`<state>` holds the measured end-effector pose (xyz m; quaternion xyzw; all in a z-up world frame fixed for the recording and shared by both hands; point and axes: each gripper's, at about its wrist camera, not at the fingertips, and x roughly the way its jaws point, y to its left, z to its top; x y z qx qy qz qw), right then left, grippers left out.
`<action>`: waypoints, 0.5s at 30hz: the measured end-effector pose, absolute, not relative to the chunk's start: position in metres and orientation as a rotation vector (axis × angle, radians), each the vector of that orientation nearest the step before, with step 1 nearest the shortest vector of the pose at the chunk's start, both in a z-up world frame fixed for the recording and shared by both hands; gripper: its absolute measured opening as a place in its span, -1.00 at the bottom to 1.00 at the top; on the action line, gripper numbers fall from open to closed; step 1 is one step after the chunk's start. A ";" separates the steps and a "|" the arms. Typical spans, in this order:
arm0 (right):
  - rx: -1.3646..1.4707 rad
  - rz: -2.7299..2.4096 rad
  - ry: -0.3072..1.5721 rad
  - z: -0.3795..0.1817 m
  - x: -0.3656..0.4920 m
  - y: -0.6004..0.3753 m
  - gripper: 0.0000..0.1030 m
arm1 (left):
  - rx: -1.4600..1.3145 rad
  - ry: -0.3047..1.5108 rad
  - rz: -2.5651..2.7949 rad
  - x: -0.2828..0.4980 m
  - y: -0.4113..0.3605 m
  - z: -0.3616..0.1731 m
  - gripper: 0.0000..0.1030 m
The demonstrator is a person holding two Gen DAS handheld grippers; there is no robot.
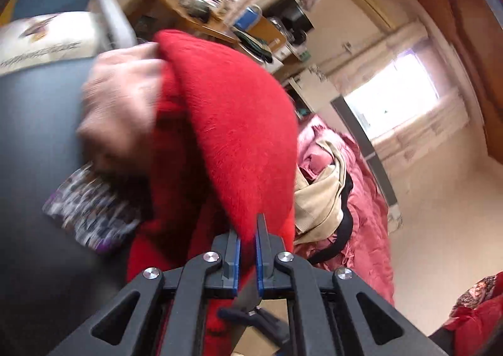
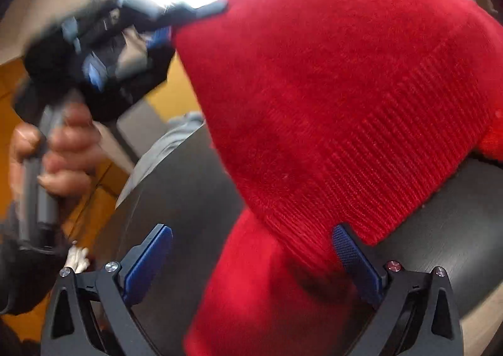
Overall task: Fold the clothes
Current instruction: 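Grasp the red sweater with the left tool while the right tool holds it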
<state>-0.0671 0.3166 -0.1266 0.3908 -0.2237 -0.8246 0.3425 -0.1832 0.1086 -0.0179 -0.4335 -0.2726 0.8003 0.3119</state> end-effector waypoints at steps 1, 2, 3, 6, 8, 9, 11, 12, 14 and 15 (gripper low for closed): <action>0.999 -2.127 -0.628 -0.122 -0.060 0.323 1.00 | -1.131 -0.750 2.113 -0.169 0.090 -0.019 -0.90; 0.981 -2.110 -0.675 -0.118 -0.052 0.329 1.00 | -1.118 -0.772 2.117 -0.156 0.075 -0.020 -0.91; 0.933 -2.122 -0.721 -0.110 -0.046 0.342 1.00 | -1.108 -0.768 2.134 -0.145 0.066 -0.018 -0.99; 0.833 -2.285 -0.865 -0.094 -0.060 0.395 1.00 | -1.089 -0.739 2.199 -0.104 0.034 -0.015 -1.00; 0.793 -2.427 -0.960 -0.089 -0.069 0.431 1.00 | -1.128 -0.744 2.226 -0.082 0.012 -0.024 -1.00; 0.770 -2.497 -1.009 -0.087 -0.074 0.450 1.00 | -1.163 -0.755 2.235 -0.073 0.001 -0.032 -1.00; 0.718 -2.637 -1.108 -0.082 -0.083 0.486 1.00 | -1.203 -0.759 2.297 -0.059 -0.014 -0.045 -1.00; 0.760 -2.646 -1.206 -0.087 -0.098 0.500 1.00 | -1.203 -0.750 2.305 -0.058 -0.014 -0.046 -1.00; 0.856 -2.537 -1.391 -0.106 -0.127 0.512 1.00 | -1.188 -0.711 2.360 -0.060 -0.006 -0.045 -0.81; 0.859 -2.527 -1.403 -0.108 -0.130 0.510 1.00 | -1.171 -0.682 2.392 -0.063 0.001 -0.042 -0.62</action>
